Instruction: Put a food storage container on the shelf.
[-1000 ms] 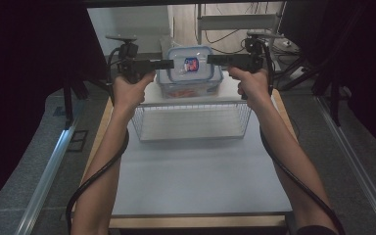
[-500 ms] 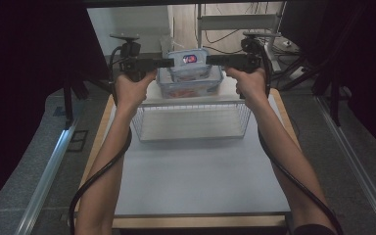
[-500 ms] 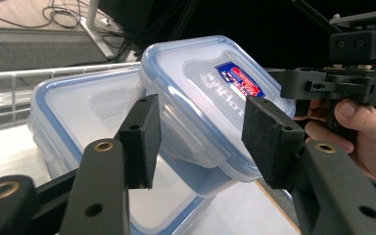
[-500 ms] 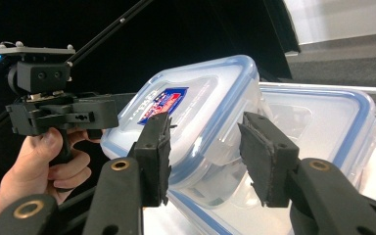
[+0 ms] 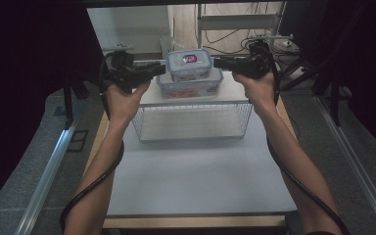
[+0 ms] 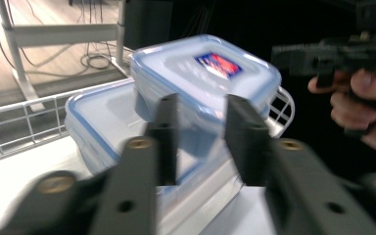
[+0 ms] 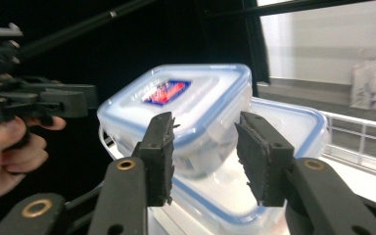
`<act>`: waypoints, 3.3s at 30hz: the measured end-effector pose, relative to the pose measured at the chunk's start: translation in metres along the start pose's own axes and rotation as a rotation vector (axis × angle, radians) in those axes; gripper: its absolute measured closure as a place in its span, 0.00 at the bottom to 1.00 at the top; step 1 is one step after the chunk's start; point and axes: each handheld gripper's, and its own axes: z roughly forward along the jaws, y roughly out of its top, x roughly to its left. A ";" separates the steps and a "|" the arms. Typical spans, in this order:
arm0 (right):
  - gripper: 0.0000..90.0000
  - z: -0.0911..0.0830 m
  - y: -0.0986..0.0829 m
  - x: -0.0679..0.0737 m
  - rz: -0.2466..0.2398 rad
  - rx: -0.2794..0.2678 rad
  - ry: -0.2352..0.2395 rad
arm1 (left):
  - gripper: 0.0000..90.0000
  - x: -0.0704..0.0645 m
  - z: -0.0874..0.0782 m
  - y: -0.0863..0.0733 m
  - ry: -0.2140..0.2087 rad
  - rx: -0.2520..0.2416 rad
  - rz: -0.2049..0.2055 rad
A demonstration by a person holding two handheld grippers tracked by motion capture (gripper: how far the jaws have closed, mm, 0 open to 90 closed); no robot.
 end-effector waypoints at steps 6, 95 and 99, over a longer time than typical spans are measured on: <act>0.66 0.001 -0.013 0.005 -0.064 0.035 -0.024 | 1.00 -0.013 0.012 -0.014 -0.011 0.059 0.084; 0.07 -0.040 -0.169 0.049 -0.301 0.256 -0.061 | 0.07 -0.068 -0.018 -0.166 0.020 0.148 0.184; 0.04 -0.044 -0.182 0.046 -0.300 0.260 -0.057 | 0.05 -0.069 -0.018 -0.180 0.003 0.144 0.172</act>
